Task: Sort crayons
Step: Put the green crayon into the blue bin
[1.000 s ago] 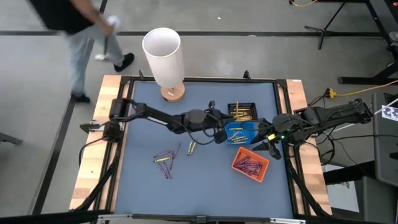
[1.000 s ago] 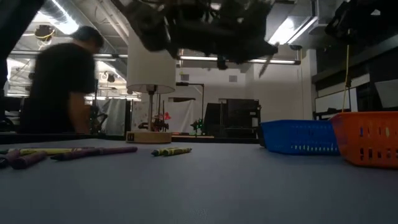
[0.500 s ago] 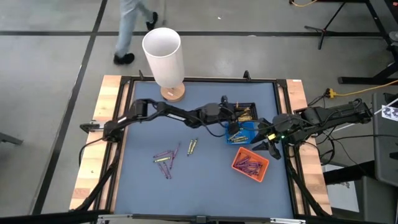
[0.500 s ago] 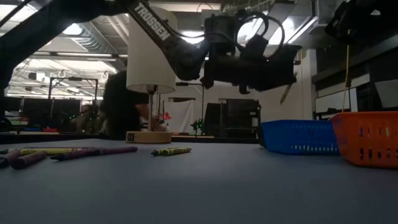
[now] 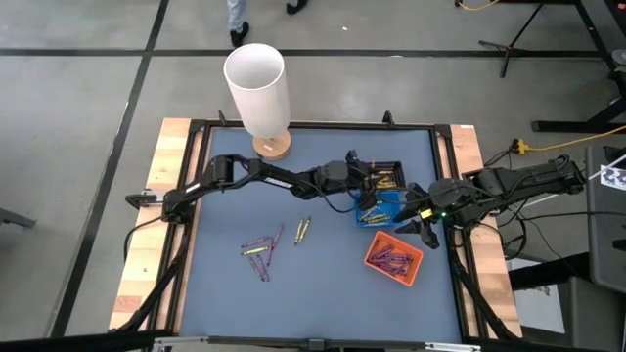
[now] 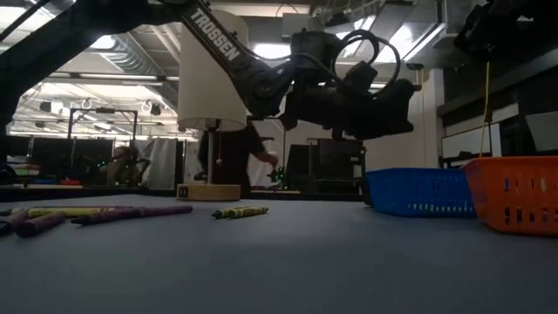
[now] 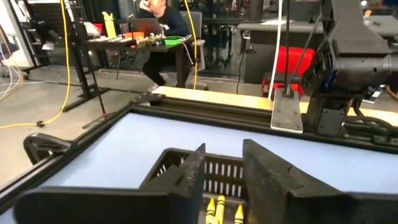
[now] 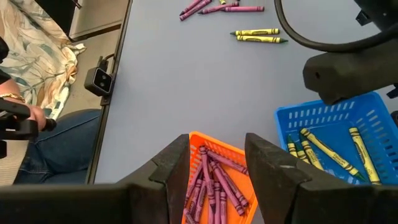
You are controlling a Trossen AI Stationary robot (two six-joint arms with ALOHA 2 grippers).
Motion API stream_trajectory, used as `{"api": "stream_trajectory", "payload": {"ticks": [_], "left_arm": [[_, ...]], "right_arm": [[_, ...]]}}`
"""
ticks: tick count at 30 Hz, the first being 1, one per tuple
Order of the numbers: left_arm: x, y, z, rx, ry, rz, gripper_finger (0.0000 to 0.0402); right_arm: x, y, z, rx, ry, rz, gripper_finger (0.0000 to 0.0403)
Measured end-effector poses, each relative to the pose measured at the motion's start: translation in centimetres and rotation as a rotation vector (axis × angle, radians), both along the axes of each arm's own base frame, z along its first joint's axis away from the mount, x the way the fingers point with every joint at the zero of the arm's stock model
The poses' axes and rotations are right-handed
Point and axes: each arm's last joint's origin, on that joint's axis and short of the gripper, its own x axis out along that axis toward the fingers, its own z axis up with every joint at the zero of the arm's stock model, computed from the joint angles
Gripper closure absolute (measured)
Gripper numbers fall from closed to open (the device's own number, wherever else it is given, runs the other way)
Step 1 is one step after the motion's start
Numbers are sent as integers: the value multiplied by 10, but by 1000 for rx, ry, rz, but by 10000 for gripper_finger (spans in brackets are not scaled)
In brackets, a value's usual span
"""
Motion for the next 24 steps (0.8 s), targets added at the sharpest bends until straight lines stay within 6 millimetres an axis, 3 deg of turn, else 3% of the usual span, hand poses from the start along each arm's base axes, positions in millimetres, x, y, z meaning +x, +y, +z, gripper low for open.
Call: {"api": "stream_trajectory", "payload": {"ticks": [7, 16, 24], "left_arm": [[0, -1, 0, -33, -12, 1, 274], [0, -2, 2, -42, -16, -19, 277], [-10, -4, 20, -61, 185, -27, 292]], "right_arm": [[0, 0, 0, -1, 0, -1, 249], [0, 0, 0, -1, 0, -1, 249], [0, 0, 0, -2, 2, -1, 249]]}}
